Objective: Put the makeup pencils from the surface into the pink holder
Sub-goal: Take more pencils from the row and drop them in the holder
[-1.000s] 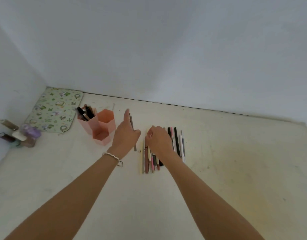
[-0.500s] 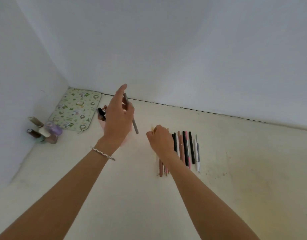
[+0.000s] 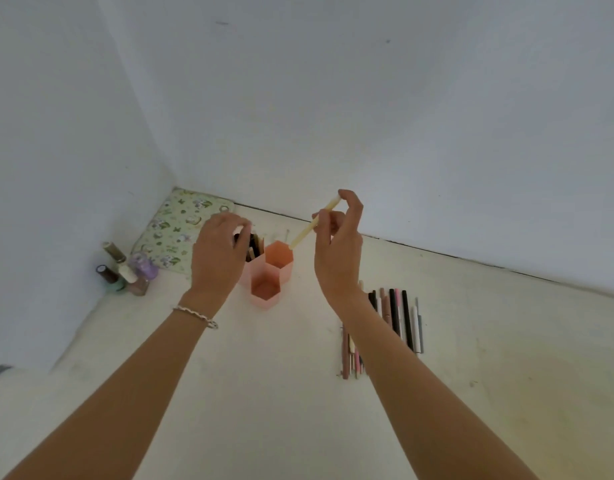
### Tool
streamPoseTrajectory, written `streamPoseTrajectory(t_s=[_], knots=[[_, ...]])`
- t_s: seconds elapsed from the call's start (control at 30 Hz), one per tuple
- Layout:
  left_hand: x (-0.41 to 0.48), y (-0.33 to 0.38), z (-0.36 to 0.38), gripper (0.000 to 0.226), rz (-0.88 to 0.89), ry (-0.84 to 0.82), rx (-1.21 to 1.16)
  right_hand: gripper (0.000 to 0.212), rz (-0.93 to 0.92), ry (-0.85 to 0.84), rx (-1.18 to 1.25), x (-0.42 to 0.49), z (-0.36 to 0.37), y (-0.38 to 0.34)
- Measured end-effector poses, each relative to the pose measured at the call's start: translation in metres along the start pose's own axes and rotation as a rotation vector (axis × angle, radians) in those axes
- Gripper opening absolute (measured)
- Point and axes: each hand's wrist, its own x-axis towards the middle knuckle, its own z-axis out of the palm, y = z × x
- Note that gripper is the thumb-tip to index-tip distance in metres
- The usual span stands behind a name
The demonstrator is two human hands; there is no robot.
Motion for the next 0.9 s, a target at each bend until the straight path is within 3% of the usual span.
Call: streamPoseTrajectory(t_s=[0.07,0.2,0.4,0.47,0.53,0.6,0.7,0.8,0.9], knots=[[-0.002,-0.006,-0.004,0.025,0.036,0.07,0.065,0.03,-0.003,-0.005,0.017,-0.001,0.009,-0.001],[0.013,-0.005,-0.025,0.03,-0.042,0.262,-0.041,0.03,-0.017,-0.018,0.029,0.001,0.032,-0.004],[0.024,0.005,-0.042,0.031,-0.059,0.289,-0.229,0.024,-0.001,-0.235,-0.133,-0.014,0.06,0.008],[0.022,0.01,-0.041,0.032,-0.071,0.271,-0.259,0.019,-0.092,-0.295,-0.274,-0.021,0.062,0.014],[0.019,0.02,-0.038,0.031,-0.058,0.262,-0.257,0.021,-0.233,-0.249,-0.357,-0.025,0.057,0.02],[0.012,0.035,-0.029,0.03,-0.02,0.25,-0.262,0.027,-0.224,-0.134,-0.32,-0.023,0.042,0.021],[-0.008,0.063,0.003,0.021,-0.016,0.082,-0.259,0.027,-0.104,0.006,-0.271,-0.012,0.01,0.028],[-0.04,0.082,0.053,0.014,-0.119,-0.289,-0.078,0.03,0.036,0.056,-0.265,-0.004,-0.032,0.039],[-0.078,0.09,0.097,0.022,-0.289,-0.636,0.008,0.035,0.134,0.089,-0.278,-0.009,-0.074,0.05]])
